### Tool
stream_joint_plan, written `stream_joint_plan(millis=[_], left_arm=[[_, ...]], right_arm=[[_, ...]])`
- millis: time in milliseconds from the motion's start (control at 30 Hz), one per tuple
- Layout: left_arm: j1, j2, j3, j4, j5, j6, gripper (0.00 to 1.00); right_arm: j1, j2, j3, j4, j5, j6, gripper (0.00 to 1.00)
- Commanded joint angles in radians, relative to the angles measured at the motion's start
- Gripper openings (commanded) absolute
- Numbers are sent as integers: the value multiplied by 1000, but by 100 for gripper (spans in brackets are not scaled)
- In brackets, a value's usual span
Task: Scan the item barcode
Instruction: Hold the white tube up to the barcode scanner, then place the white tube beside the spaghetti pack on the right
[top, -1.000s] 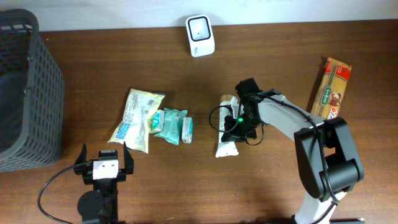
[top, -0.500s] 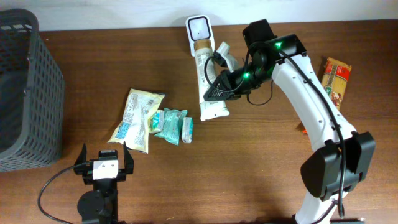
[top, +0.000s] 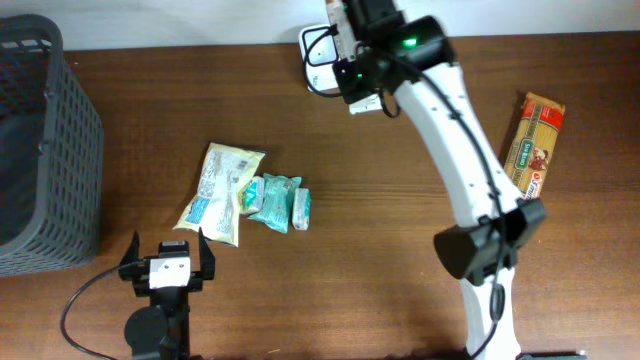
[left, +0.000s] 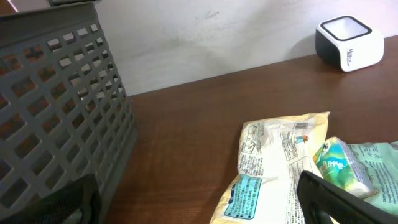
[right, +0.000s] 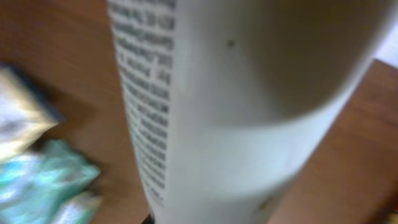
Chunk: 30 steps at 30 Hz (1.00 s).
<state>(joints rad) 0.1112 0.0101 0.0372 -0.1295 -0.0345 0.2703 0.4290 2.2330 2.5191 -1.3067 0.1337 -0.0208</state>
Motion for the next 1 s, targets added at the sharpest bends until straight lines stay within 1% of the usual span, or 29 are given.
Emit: stream_joint_plan(millis=[0, 33, 133, 200, 300, 400, 700, 733, 767, 867, 900, 967], left_arm=[[5, -5, -5, 2, -4, 15, 99], [5, -5, -5, 2, -4, 15, 99], [5, -5, -5, 2, -4, 15, 99], [5, -5, -5, 2, -4, 15, 99], [5, -5, -5, 2, -4, 15, 99], [5, -5, -5, 2, -4, 15, 99], [5, -5, -5, 2, -4, 15, 99], [5, -5, -5, 2, -4, 15, 99], [5, -5, -5, 2, -4, 15, 99], [5, -5, -5, 2, -4, 15, 99], [5, -5, -5, 2, -4, 15, 99], [5, -5, -5, 2, -4, 15, 99]], right_arm=[[29, 99, 32, 196, 378, -141, 4], [29, 122, 32, 232, 398, -162, 4], [29, 274, 32, 465, 526, -281, 4], [30, 352, 32, 565, 598, -357, 4], [31, 436, 32, 605, 616, -368, 4], [31, 448, 32, 616, 616, -367, 4], [49, 438, 33, 605, 637, -363, 4], [51, 427, 33, 600, 637, -324, 4], [51, 404, 33, 579, 618, -248, 4], [49, 295, 33, 443, 425, -192, 4], [49, 257, 33, 397, 387, -147, 4], [47, 142, 33, 235, 216, -31, 4]])
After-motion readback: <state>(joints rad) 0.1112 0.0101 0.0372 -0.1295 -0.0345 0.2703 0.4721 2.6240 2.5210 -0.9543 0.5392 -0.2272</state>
